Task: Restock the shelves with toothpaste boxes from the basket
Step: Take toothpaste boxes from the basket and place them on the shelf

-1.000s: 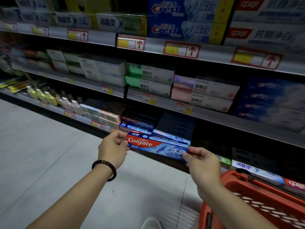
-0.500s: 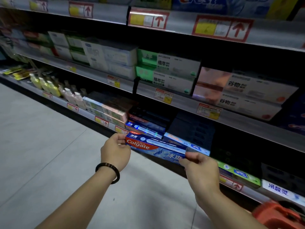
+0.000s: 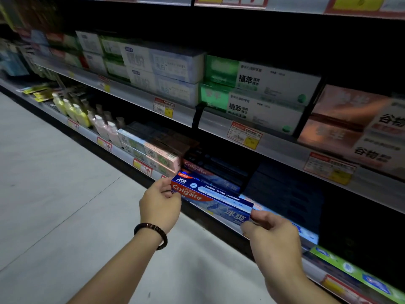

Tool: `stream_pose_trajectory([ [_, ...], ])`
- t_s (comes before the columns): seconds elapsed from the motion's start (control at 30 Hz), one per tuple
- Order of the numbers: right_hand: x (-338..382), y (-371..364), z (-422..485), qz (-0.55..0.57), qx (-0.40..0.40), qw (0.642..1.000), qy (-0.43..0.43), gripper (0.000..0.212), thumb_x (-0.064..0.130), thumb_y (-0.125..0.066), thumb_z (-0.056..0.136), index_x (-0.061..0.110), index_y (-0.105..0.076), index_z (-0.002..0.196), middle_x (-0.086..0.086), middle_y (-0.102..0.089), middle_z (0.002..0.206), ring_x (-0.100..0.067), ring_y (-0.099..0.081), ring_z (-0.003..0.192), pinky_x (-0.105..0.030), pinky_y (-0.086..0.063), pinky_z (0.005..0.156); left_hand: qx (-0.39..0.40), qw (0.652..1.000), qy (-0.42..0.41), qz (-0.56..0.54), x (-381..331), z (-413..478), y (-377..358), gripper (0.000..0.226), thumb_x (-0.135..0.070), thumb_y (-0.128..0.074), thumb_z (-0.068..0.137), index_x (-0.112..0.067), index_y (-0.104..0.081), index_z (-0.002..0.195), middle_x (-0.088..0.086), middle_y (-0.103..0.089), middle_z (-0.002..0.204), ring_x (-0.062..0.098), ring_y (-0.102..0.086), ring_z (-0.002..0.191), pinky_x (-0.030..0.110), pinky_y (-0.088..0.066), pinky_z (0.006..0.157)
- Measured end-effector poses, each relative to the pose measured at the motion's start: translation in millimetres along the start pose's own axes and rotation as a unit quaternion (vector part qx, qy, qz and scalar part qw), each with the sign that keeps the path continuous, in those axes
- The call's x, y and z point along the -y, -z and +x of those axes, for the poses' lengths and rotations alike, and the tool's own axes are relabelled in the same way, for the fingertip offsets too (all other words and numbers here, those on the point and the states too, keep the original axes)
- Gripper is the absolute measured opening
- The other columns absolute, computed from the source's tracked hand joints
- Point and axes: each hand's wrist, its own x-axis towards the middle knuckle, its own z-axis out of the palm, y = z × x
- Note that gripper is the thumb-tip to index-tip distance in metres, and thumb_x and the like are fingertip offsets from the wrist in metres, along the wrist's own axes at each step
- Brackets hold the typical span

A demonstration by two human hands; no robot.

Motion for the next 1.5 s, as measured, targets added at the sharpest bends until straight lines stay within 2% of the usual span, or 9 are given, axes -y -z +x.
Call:
stream_pose_trajectory([
  [0.17, -1.6, -14.6, 15.8, -0.018, 0.012, 1.0, 0.004, 0.02, 0.008, -0.083, 0.082, 0.024, -0.077, 0.093, 0.018, -0.075, 0.069, -0.013, -0.072, 0.079, -0.035, -0.057, 0.08, -0.009, 1.0, -0.011, -0.018, 9.5, 21.9, -6.9, 0.038, -0.015, -0.071, 0.095, -0.023, -0.064, 0.132, -0.007, -0.072, 0.114, 0.01, -0.067, 0.105, 0.016, -0.049, 0.071],
  [0.37, 0.1, -30.9, 23.0, 0.015, 0.045, 0.999, 0.014, 0.026, 0.004, -0.079, 0.085, 0.024, -0.077, 0.101, 0.018, -0.076, 0.071, 0.005, -0.069, 0.066, -0.012, -0.047, 0.057, -0.02, 0.999, -0.01, -0.03, 21.5, 41.0, -12.1, 0.04, -0.017, -0.072, 0.095, -0.023, -0.063, 0.134, -0.006, -0.071, 0.116, 0.012, -0.066, 0.108, 0.024, -0.054, 0.08],
  [0.53, 1.9, -40.1, 30.1, 0.015, 0.046, 0.999, 0.023, 0.03, 0.003, -0.078, 0.086, 0.022, -0.078, 0.109, 0.014, -0.078, 0.081, -0.001, -0.072, 0.076, -0.02, -0.053, 0.071, -0.025, 0.999, 0.004, -0.031, 23.3, 51.5, -17.0, 0.042, -0.021, -0.075, 0.093, -0.024, -0.063, 0.133, -0.007, -0.071, 0.116, 0.012, -0.067, 0.109, 0.038, -0.06, 0.091],
  [0.67, 2.0, -44.5, 36.2, 0.012, 0.044, 0.999, 0.026, 0.031, 0.002, -0.077, 0.087, 0.024, -0.075, 0.109, 0.01, -0.077, 0.088, -0.003, -0.071, 0.083, -0.007, -0.047, 0.055, -0.017, 1.0, 0.007, -0.02, 21.1, 59.0, -18.6, 0.04, -0.021, -0.074, 0.094, -0.027, -0.062, 0.132, -0.007, -0.07, 0.118, 0.012, -0.066, 0.108, 0.046, -0.062, 0.091],
  [0.8, 0.9, -50.3, 38.3, 0.021, 0.049, 0.998, 0.021, 0.03, 0.003, -0.078, 0.087, 0.03, -0.07, 0.097, 0.009, -0.074, 0.088, -0.005, -0.071, 0.082, -0.014, -0.049, 0.063, -0.003, 1.0, 0.001, -0.026, 18.6, 67.4, -16.7, 0.04, -0.021, -0.074, 0.095, -0.027, -0.061, 0.132, -0.006, -0.069, 0.121, 0.015, -0.066, 0.112, 0.045, -0.062, 0.089],
  [1.1, -2.1, -54.2, 47.2, 0.005, 0.056, 0.998, 0.005, 0.04, 0.01, -0.079, 0.089, 0.025, -0.064, 0.123, 0.006, -0.071, 0.098, -0.007, -0.07, 0.089, -0.012, -0.044, 0.057, 0.038, 0.999, -0.002, -0.016, 24.0, 75.3, -22.6, 0.043, -0.02, -0.074, 0.094, -0.025, -0.06, 0.134, -0.005, -0.07, 0.121, 0.009, -0.066, 0.107, 0.042, -0.06, 0.091],
  [1.27, -4.8, -55.7, 50.3, 0.006, 0.071, 0.997, -0.001, 0.054, 0.011, -0.079, 0.088, 0.022, -0.062, 0.138, 0.01, -0.07, 0.107, -0.004, -0.067, 0.093, -0.018, -0.046, 0.066, 0.043, 0.998, -0.002, -0.039, 25.0, 75.2, -32.0, 0.05, -0.018, -0.074, 0.095, -0.02, -0.053, 0.14, -0.006, -0.066, 0.123, 0.011, -0.064, 0.108, 0.029, -0.058, 0.082],
  [1.4, -6.4, -57.9, 52.8, 0.008, 0.075, 0.997, -0.009, 0.06, 0.011, -0.08, 0.087, 0.02, -0.059, 0.142, 0.01, -0.069, 0.113, -0.006, -0.066, 0.097, -0.022, -0.049, 0.072, 0.064, 0.996, 0.0, -0.062, 23.4, 75.8, -37.8, 0.056, -0.015, -0.075, 0.095, -0.02, -0.05, 0.144, -0.004, -0.066, 0.127, 0.012, -0.065, 0.114, 0.043, -0.06, 0.097],
  [1.5, -5.6, -58.3, 54.0, 0.009, 0.072, 0.997, -0.011, 0.063, 0.011, -0.082, 0.086, 0.017, -0.057, 0.144, 0.008, -0.069, 0.115, -0.008, -0.067, 0.099, -0.026, -0.052, 0.078, 0.071, 0.995, -0.005, -0.073, 25.4, 76.4, -44.3, 0.061, -0.013, -0.076, 0.094, -0.021, -0.049, 0.147, -0.009, -0.067, 0.127, 0.01, -0.067, 0.114, 0.039, -0.061, 0.095],
])
